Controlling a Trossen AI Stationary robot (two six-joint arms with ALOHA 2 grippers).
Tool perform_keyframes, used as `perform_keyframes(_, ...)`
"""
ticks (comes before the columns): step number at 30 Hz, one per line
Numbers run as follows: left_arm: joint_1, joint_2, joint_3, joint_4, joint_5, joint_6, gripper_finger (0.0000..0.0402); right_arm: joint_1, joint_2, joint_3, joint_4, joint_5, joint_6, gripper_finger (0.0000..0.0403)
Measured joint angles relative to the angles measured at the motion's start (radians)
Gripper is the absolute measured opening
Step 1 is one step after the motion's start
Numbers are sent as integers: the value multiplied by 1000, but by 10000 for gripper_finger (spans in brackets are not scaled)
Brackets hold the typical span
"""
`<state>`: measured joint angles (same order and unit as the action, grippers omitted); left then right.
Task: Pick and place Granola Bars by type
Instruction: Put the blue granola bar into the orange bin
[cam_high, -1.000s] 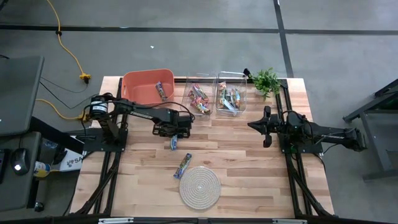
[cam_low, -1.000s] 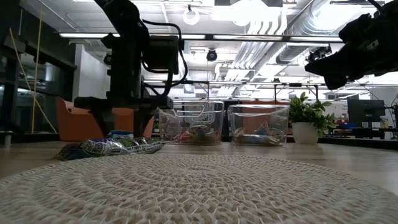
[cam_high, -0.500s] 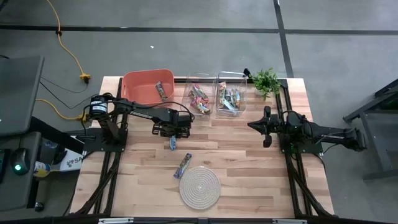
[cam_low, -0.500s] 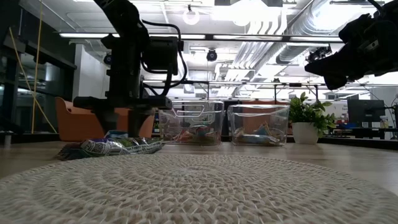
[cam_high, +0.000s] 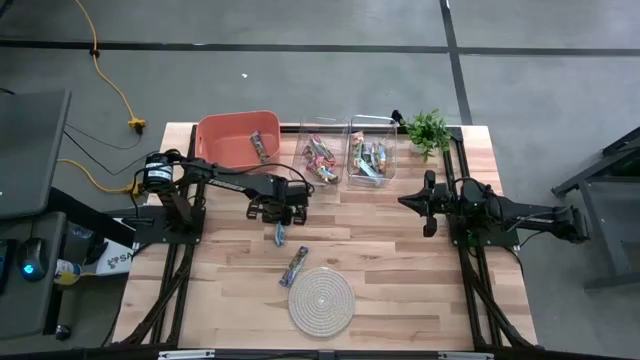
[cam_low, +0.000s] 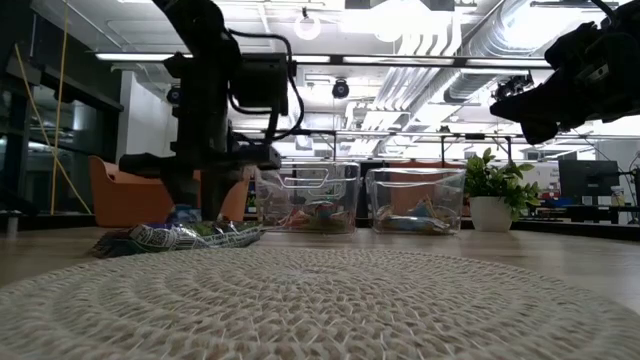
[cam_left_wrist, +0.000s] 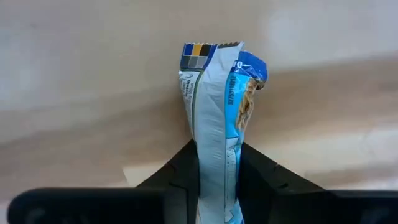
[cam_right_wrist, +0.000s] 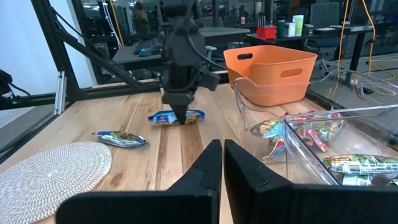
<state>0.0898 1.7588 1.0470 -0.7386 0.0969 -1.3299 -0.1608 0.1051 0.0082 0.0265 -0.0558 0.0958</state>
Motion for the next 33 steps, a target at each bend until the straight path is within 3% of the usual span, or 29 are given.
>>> perform_keyframes(8,-27,-53,1,-3,37,55,63,0,0,0,0,0,0,0)
perform_keyframes(17,-54,-230,2,68,36,150,62,0,0,0,0,0,0,0)
perform_keyframes(26,-52,-441,2,370,4,268,62,0,1,0,0,-2,0,0)
perform_keyframes(33,-85,-515,4,621,80,448,62,0,7,0,1,-2,0,0)
